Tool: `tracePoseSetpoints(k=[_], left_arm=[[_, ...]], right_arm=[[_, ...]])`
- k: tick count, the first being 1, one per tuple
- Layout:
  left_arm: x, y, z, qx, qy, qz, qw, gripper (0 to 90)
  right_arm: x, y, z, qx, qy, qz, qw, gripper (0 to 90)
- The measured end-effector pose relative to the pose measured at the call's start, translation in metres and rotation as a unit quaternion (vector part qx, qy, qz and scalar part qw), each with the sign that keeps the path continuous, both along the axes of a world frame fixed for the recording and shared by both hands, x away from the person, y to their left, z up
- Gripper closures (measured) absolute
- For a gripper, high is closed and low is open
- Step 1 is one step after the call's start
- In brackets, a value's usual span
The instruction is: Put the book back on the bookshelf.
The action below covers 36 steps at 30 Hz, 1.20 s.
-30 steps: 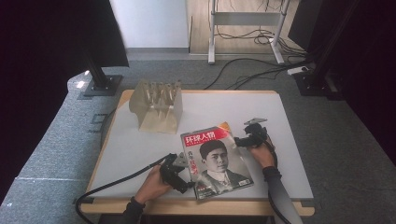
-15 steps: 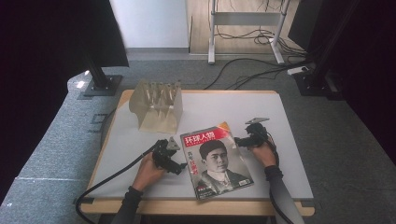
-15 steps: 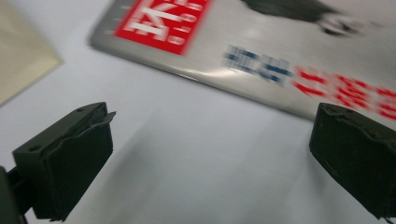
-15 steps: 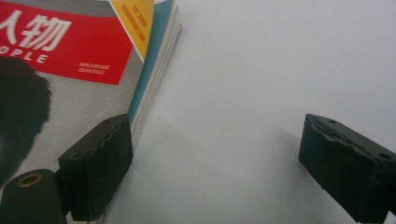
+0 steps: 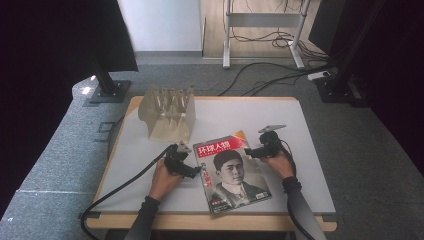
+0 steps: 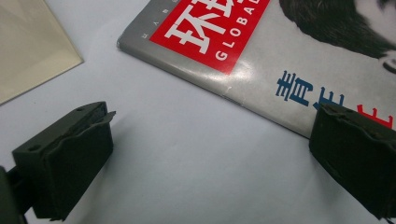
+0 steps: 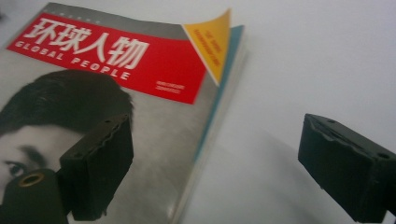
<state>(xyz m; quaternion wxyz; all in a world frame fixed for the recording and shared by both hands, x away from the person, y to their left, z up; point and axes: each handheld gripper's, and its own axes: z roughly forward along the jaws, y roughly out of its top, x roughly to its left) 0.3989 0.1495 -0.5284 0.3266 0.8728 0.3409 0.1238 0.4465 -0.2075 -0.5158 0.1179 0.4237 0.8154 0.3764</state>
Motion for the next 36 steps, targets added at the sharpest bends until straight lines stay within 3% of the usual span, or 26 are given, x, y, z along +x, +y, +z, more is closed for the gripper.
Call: tracePoseSetpoints(k=[4,9,11,12,16,22,29,36], left_arm=[[0.000,0.000,0.000,0.000,0.000,0.000,1.0000,0.0],[0.000,0.000,0.000,0.001,-0.001,0.000,1.0000,0.0],[0.000,0.000,0.000,0.001,-0.001,0.000,1.0000,0.0],[0.000,0.000,0.000,0.001,-0.001,0.000,1.0000,0.0],[0.000,0.000,0.000,0.001,-0.001,0.000,1.0000,0.0],[0.000,0.000,0.000,0.000,0.000,0.001,1.0000,0.0],[0.000,0.000,-0.001,0.000,0.000,0.001,1.0000,0.0],[0.000,0.000,-0.001,-0.001,0.000,0.001,1.0000,0.0]], right_arm=[[0.008,0.012,-0.003,0.013,0.015,0.011,0.9997,12.9],[0.018,0.025,-0.009,0.028,0.028,0.005,0.9992,15.4],[0.019,0.026,-0.009,0.070,0.048,0.005,0.9964,19.4],[0.019,0.026,-0.009,0.077,0.052,0.000,0.9957,19.9],[0.015,0.021,-0.007,0.087,0.067,-0.009,0.9939,26.0],[0.007,0.014,-0.005,0.092,0.090,0.009,0.9917,32.4],[0.025,0.023,-0.006,0.094,0.082,-0.004,0.9922,33.4],[0.012,0.014,-0.006,0.113,0.102,0.018,0.9882,42.5]])
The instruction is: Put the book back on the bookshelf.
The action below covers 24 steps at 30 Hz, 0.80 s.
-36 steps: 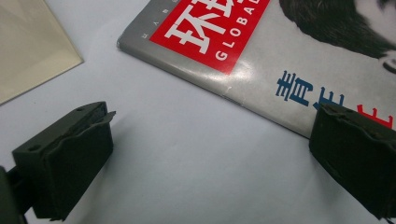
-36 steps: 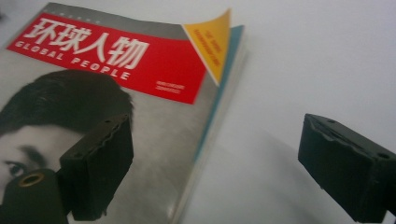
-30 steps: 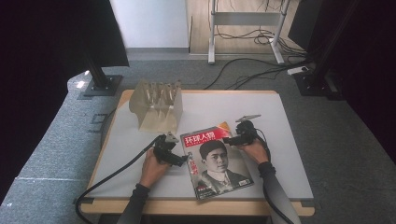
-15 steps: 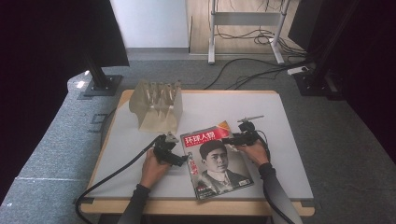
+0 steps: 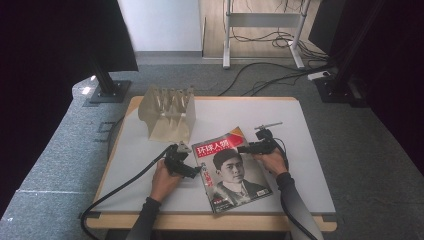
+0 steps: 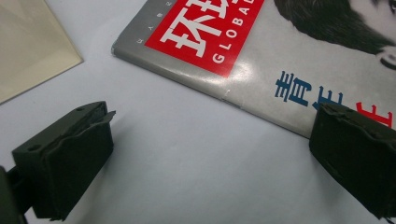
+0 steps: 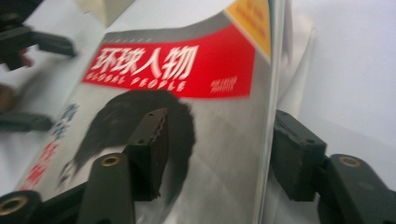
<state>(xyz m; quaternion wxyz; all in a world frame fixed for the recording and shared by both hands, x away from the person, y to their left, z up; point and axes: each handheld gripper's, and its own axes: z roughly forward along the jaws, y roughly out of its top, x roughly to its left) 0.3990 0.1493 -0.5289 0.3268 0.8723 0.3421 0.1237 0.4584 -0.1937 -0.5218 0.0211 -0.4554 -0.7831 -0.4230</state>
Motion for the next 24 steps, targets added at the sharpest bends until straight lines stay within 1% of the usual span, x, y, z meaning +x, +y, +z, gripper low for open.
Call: tracePoseSetpoints(k=[2,3,5,7,8,9,12,13,14,15,18,19,20,24], left_arm=[[0.000,0.000,0.000,0.000,0.000,0.000,1.0000,0.0],[0.000,0.000,0.000,0.000,0.000,0.000,1.0000,0.0],[0.000,0.000,0.000,0.000,0.000,0.001,1.0000,0.0],[0.000,0.000,0.000,0.000,0.000,0.001,1.0000,0.0],[0.000,0.000,0.000,0.000,0.000,0.001,1.0000,0.0],[0.000,0.000,0.000,0.000,0.000,0.001,1.0000,0.0],[0.000,0.000,0.000,0.000,0.000,0.001,1.0000,0.0],[0.000,0.000,0.000,0.000,0.000,0.001,1.0000,0.0],[0.000,0.000,0.000,0.000,0.000,0.000,1.0000,0.0],[0.000,0.000,0.000,0.000,0.000,0.001,1.0000,0.0],[0.000,0.000,0.000,0.000,0.000,0.001,1.0000,0.0],[0.000,0.000,0.000,0.000,0.000,0.001,1.0000,0.0],[0.000,0.000,0.000,0.000,0.000,0.001,1.0000,0.0],[0.000,0.000,0.000,0.001,-0.001,0.001,1.0000,0.0]], right_arm=[[0.001,-0.001,0.002,0.005,0.002,0.003,1.0000,44.3],[0.002,0.000,0.003,0.003,0.000,0.001,1.0000,44.8],[0.009,0.004,0.004,0.003,-0.006,-0.002,1.0000,45.3],[0.013,0.010,0.005,-0.001,-0.014,-0.001,0.9999,47.8],[0.014,0.014,0.005,-0.008,-0.018,0.002,0.9998,50.0],[0.013,0.017,0.006,-0.021,-0.026,0.007,0.9994,54.8],[0.008,0.016,0.008,-0.035,-0.034,0.015,0.9987,65.1],[0.006,0.014,0.010,-0.043,-0.038,0.019,0.9981,67.9],[0.003,0.014,0.011,-0.060,-0.046,0.023,0.9969,70.3],[0.001,0.014,0.013,-0.070,-0.050,0.026,0.9960,71.6],[-0.001,0.019,0.019,-0.090,-0.067,0.029,0.9933,76.5],[-0.002,0.021,0.021,-0.098,-0.072,0.029,0.9922,79.5],[-0.003,0.023,0.024,-0.101,-0.078,0.031,0.9913,82.4],[-0.009,0.028,0.033,-0.110,-0.098,0.043,0.9881,85.1]])
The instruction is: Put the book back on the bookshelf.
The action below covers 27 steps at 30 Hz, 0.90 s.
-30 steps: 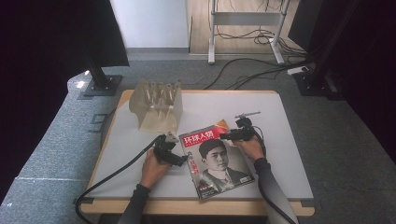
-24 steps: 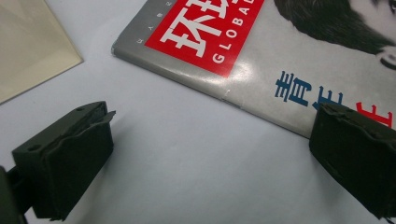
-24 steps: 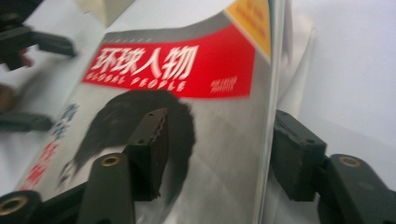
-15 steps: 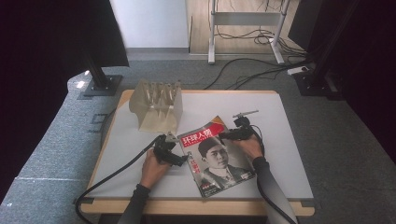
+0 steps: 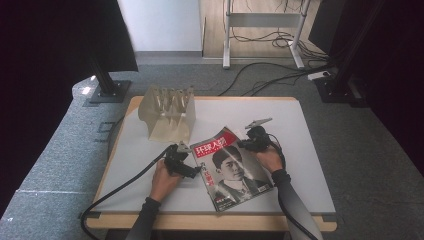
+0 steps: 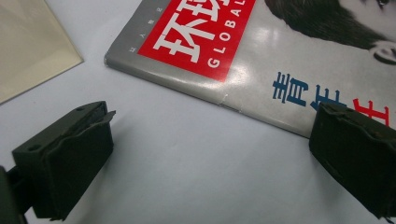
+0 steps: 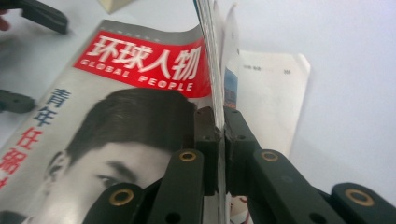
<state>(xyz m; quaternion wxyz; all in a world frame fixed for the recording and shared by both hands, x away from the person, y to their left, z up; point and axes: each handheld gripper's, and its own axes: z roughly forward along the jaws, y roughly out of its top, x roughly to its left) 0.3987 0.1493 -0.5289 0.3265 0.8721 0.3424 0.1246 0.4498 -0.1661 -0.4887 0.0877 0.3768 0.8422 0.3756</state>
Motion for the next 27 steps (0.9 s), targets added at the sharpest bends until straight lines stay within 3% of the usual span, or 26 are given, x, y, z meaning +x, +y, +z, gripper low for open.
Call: tracePoseSetpoints(k=[14,18,22,27], left_arm=[[0.000,0.001,0.002,-0.003,0.008,0.006,0.9999,0.0],[0.000,0.004,0.010,-0.028,0.028,0.002,0.9992,0.0],[0.002,0.003,0.017,-0.065,0.044,-0.016,0.9968,1.0],[0.004,-0.004,0.017,-0.062,0.049,-0.037,0.9962,0.4]], right_arm=[[-0.028,0.010,0.038,0.003,-0.048,0.038,0.9981,86.1],[-0.036,0.010,0.047,0.012,-0.061,0.046,0.9970,86.1],[-0.042,0.012,0.058,0.013,-0.077,0.056,0.9954,86.2],[-0.051,0.015,0.072,0.017,-0.092,0.063,0.9936,86.2]])
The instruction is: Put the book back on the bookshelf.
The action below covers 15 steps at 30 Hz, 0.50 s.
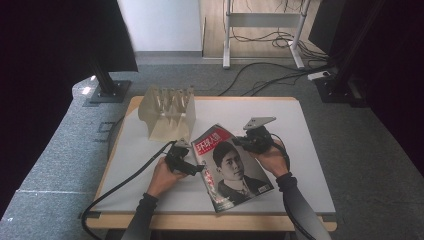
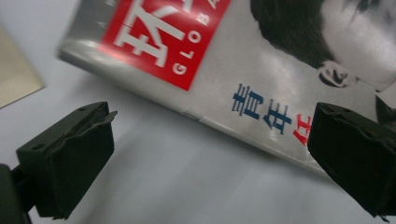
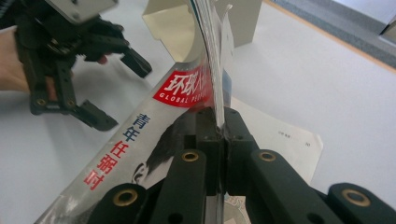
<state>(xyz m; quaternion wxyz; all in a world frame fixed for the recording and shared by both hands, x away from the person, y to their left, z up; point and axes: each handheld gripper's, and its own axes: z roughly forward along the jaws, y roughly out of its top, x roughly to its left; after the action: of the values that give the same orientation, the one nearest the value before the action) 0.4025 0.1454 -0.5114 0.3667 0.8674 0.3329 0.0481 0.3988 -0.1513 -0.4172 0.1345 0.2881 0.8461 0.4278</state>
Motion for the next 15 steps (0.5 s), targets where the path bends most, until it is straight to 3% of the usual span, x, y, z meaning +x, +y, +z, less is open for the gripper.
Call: tracePoseSetpoints(k=[3,6,9,12,15], left_arm=[[0.003,-0.003,-0.003,-0.015,0.013,-0.015,0.9997,0.9],[0.005,-0.009,-0.005,-0.001,0.013,-0.031,0.9994,1.0],[0.005,-0.014,-0.002,-0.018,0.013,-0.047,0.9986,2.6],[0.006,-0.017,0.004,-0.020,0.010,-0.045,0.9987,3.5],[0.008,-0.017,0.012,-0.047,0.005,-0.035,0.9983,3.4]], right_arm=[[-0.005,0.000,0.008,0.006,-0.009,0.003,0.9999,86.2],[-0.008,-0.001,0.014,0.010,-0.015,0.006,0.9998,86.2],[-0.010,-0.002,0.019,0.015,-0.019,0.008,0.9997,86.2],[-0.011,-0.003,0.021,0.020,-0.023,0.008,0.9995,86.2],[-0.010,-0.006,0.023,0.033,-0.023,0.005,0.9992,86.1]])
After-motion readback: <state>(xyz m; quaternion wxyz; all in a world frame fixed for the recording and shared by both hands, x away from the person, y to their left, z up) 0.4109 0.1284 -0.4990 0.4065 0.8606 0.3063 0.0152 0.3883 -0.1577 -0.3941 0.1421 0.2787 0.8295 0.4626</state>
